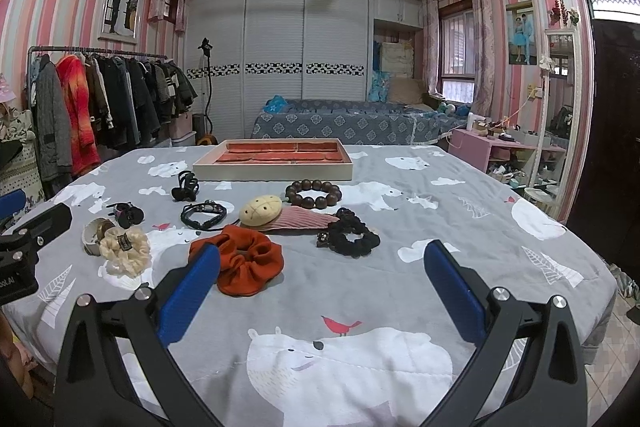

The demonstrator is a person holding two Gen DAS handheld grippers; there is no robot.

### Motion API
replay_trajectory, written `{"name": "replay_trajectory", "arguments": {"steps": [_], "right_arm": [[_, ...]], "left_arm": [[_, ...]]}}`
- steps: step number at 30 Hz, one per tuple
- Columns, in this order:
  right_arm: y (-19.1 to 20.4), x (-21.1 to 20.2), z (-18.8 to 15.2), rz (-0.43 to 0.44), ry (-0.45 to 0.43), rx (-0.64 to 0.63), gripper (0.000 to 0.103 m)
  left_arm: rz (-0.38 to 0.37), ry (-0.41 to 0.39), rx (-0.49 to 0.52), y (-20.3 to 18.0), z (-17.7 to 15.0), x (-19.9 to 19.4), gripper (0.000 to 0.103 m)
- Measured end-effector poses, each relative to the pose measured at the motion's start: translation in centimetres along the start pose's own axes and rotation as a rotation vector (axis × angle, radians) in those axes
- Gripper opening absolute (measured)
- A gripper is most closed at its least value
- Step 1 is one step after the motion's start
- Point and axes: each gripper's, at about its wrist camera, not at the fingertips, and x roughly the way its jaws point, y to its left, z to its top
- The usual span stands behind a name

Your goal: Organize jewelry

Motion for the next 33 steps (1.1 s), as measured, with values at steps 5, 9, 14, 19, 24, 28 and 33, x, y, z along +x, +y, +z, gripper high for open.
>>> {"name": "replay_trajectory", "arguments": {"steps": [5,9,14,19,24,28,33], "right_arm": [[-0.04,-0.02,0.0,0.0,-0.001,0.0,0.099],[-0.04,-0.01,-0.01,0.0,-0.001,-0.001,0.099],[-0.09,-0.05,-0.01,-0.001,-0.002,0.0,0.099],[-0.1,-0.07,-0.03,-0.002,-0.001,-0.001,0.099],[-0.2,-0.06,-0.05,-0.003,-0.003,0.0,0.099],[-0.24,-0.06,-0.07,-0.002,-0.002,0.001,0.099],[-0.42,0.1,-0.28,0.002,0.005,0.006,0.099]], "left_arm": [[0.001,-0.001,-0.001,0.0,0.0,-0.03,0.098],[0.001,0.0,-0.001,0.03,0.05,-0.05,0.098],[0.001,0.0,0.001,0.0,0.04,-0.05,0.098],[-0.001,0.0,0.0,0.01,-0.01,-0.06,0.098],[-0.002,0.001,0.001,0.03,0.02,-0.1,0.098],[-0.004,0.006,0.009,0.14,-0.08,-0.13,0.098],[-0.005,0.012,0.013,0.17,-0.35,0.1,0.098]]}}
